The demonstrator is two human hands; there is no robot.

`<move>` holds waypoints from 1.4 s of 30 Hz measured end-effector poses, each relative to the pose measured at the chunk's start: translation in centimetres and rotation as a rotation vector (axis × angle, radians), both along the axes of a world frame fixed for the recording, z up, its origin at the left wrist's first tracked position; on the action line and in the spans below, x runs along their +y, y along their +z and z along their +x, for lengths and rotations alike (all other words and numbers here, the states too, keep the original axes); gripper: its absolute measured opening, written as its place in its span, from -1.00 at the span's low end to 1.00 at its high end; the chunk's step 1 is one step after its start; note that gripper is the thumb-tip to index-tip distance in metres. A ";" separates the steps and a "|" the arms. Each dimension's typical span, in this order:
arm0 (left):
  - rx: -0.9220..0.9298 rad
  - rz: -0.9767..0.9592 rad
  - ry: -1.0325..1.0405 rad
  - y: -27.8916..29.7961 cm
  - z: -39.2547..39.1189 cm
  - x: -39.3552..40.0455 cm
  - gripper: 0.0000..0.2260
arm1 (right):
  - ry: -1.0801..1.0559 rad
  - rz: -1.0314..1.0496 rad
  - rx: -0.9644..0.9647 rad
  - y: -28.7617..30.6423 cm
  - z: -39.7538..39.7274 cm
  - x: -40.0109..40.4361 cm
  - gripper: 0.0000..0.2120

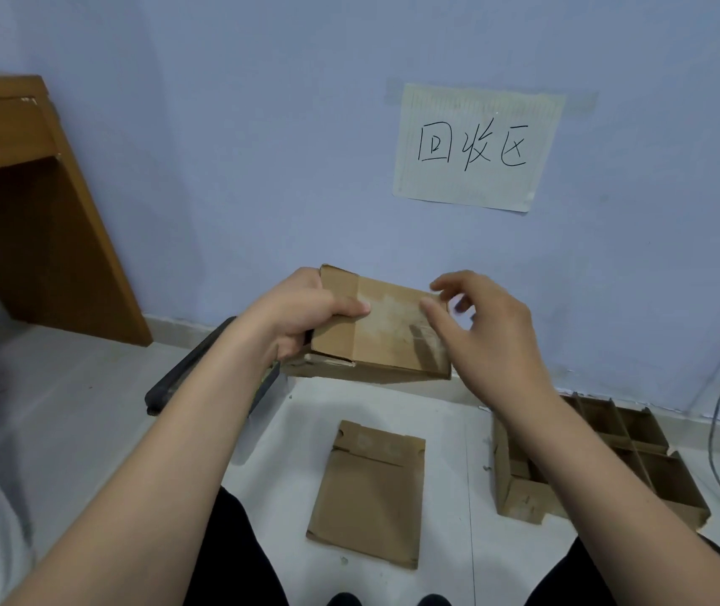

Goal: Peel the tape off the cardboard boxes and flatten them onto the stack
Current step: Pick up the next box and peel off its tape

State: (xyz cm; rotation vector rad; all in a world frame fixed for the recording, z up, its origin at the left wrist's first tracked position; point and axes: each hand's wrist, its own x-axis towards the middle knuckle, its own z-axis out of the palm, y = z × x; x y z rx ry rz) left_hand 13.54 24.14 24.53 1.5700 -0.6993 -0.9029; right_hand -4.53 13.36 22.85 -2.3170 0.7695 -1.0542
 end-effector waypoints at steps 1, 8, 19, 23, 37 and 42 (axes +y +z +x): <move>0.017 -0.025 0.018 0.0 -0.6 -0.1 -0.85 | -0.071 0.014 -0.012 -0.2 0.3 0.1 -0.68; 0.056 -0.299 0.092 -0.3 -4.4 -1.7 -0.79 | -0.138 0.003 -0.086 0.0 0.3 -0.3 -0.35; -0.031 -0.468 0.141 -1.2 -6.9 -2.5 -0.83 | -0.212 -0.118 -0.244 0.5 0.1 -0.1 -0.48; -0.069 -0.465 0.159 -1.6 -7.1 -2.7 -0.85 | -0.206 -0.113 -0.259 0.6 0.0 -0.1 -0.53; -0.113 -0.422 0.181 -1.6 -7.5 -2.9 -0.86 | -0.163 0.019 -0.199 0.9 -0.6 -0.8 -0.55; -0.131 -0.418 0.193 -1.7 -7.5 -2.9 -0.89 | -0.174 -0.014 -0.210 0.7 -0.5 -0.7 -0.54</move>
